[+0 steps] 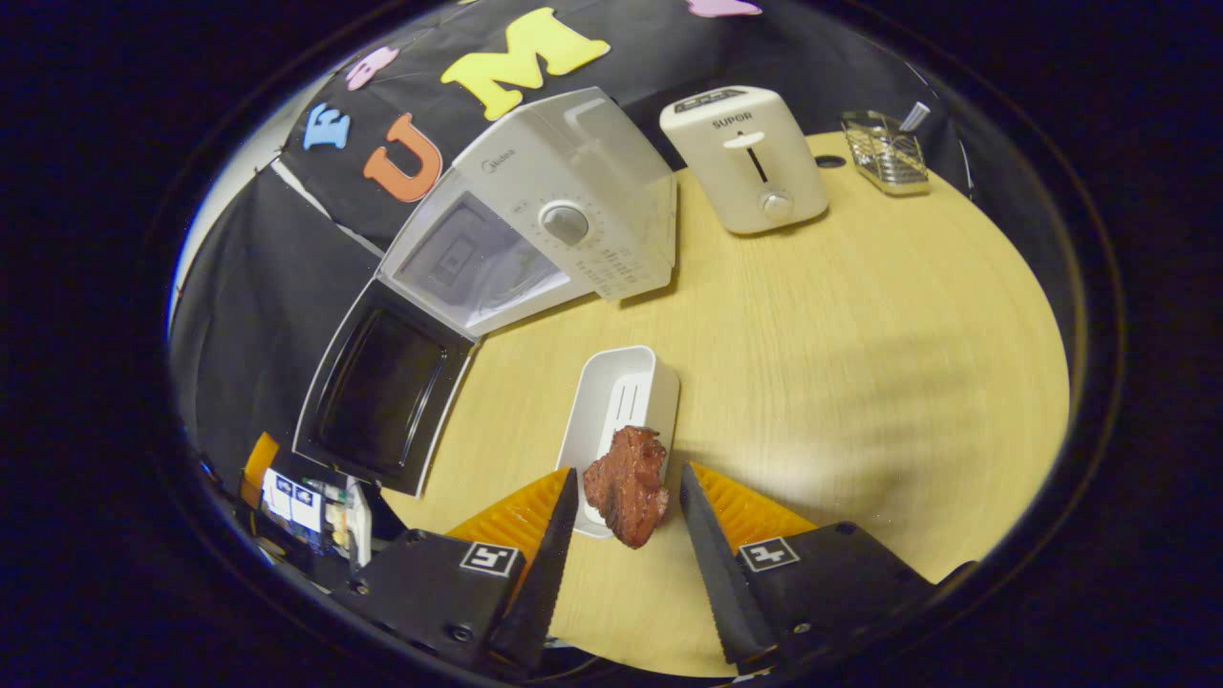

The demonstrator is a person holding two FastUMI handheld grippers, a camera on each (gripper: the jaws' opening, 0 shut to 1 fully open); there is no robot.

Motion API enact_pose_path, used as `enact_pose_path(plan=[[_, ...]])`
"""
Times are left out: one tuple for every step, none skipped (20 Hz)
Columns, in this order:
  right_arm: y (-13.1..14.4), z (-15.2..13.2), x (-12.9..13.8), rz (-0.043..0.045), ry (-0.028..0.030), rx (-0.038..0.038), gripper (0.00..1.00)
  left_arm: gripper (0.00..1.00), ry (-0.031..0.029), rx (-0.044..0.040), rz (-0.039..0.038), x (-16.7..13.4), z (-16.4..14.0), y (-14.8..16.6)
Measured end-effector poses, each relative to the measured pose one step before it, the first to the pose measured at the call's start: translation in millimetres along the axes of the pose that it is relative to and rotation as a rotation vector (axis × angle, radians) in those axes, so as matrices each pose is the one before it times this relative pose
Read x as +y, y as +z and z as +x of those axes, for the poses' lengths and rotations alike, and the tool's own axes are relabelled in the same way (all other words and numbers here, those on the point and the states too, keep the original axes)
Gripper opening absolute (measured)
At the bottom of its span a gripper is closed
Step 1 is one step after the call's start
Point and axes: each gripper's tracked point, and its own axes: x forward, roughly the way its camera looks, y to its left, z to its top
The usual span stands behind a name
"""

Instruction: Open the microwave oven with the left hand, put the food in, and close the microwave oven.

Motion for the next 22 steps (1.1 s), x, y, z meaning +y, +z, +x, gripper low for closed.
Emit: enact_pose_path(plan=[[2.7,1.14,0.11,0.00922,0.0242,0.01653,0.66,0.96,0.0221,0.00245,0.00755,-0.79,0.94,2.09],[-0.61,0.76,-2.7,-0.00316,0.00831,0.0159,0.46,0.96,0.01462,0.00288,-0.00126,-0.9,-0.18,3.57],[1.21,-0.34,-1.2,-0.00911,0.00933,0.01411,0.4,0.96,0.01498,0.00256,-0.00044,-1.3,-0.7,2.34],[0.96,-1.08,-0.37,-0.00956,0.01289,0.01203,0.41,0.96,0.01675,0.00008,0.00356,-0.88,-1.19,2.22],[2.56,-0.64,-1.04,-0.00761,0.0029,0.00705,0.22,0.96,0.01497,-0.00436,0.00503,-0.36,-0.91,3.56],[-1.97,-0.94,-0.76,-0.00671,0.00805,0.01529,0.26,0.96,0.01584,-0.00077,0.00271,1.53,-1.57,1.64],[1.21,0.3,0.81,-0.00114,0.00684,0.00629,0.23,0.96,0.00655,-0.00304,-0.00121,-1.87,-1.96,2.7],[1.8,-0.95,0.12,-0.00301,0.00337,0.00686,0.12,0.96,0.00769,-0.00091,-0.00163,-1.14,-1.87,2.31],[2.03,-1.31,0.66,-0.00386,-0.00027,0.00369,0.2,0.96,0.00497,0.00446,-0.0016,-1.01,-2.19,-0.35],[2.17,-2.9,1.88,-0.01066,-0.0023,-0.00117,0.19,0.96,0.00025,0.00432,-0.00295,-1.16,-1.05,-1.42],[3.72,-3.6,2.96,-0.02068,-0.00466,-0.00559,0.1,0.96,-0.00124,0.00316,-0.00186,0.91,-0.78,-0.6],[4.38,-5.62,5.9,-0.026,-0.00423,-0.00675,0.08,0.96,-0.00189,0.00178,-0.00073,0.92,-1.52,-1.74],[4.85,-5.55,5.89,-0.02129,0.00111,-0.01216,0.17,0.96,-0.00451,-0.00107,-0.00095,0.8,-0.5,-0.71],[3.3,-4.22,8.54,-0.01756,0.00772,-0.00592,0.17,0.96,-0.00564,0.00348,-0.00201,1.07,1.86,-1.04],[4.52,-5.32,7.81,-0.01006,0.00116,-0.00842,0.16,0.96,-0.01091,0.00278,-0.00306,1.42,-0.18,-1.57],[6.06,-4.6,9.51,-0.00648,-0.00244,-0.01803,0.16,0.96,-0.01144,-0.00457,-0.00045,1.94,1.55,-1.09],[6.51,-3.27,10.81,-0.00962,0.00061,-0.02119,0.15,0.96,-0.01067,-0.00185,0.00007,3.01,1.77,-0.63],[7.78,-2.58,14.05,-0.0044,0.00252,-0.02367,0.15,0.96,-0.01593,-0.00443,0.00213,3.32,1.66,-0.12],[8.54,-1.4,14.34,0.00434,-0.00144,-0.03084,0.15,0.96,-0.01378,-0.01236,0.00766,3.32,0.58,1.61],[7.54,1.55,15.6,0.00181,-0.00159,-0.03127,0.15,0.96,-0.02855,-0.00395,0.00499,1.29,0.64,1.08],[8.09,1.34,14.65,0.0018,-0.0121,-0.03516,0.15,0.96,-0.032,-0.00679,0.00701,0.56,-0.57,1.25],[8.23,2.01,16.76,0.0017,-0.00535,-0.04623,0.15,0.96,-0.03176,-0.00204,0.00523,2.53,1.81,-0.89]])
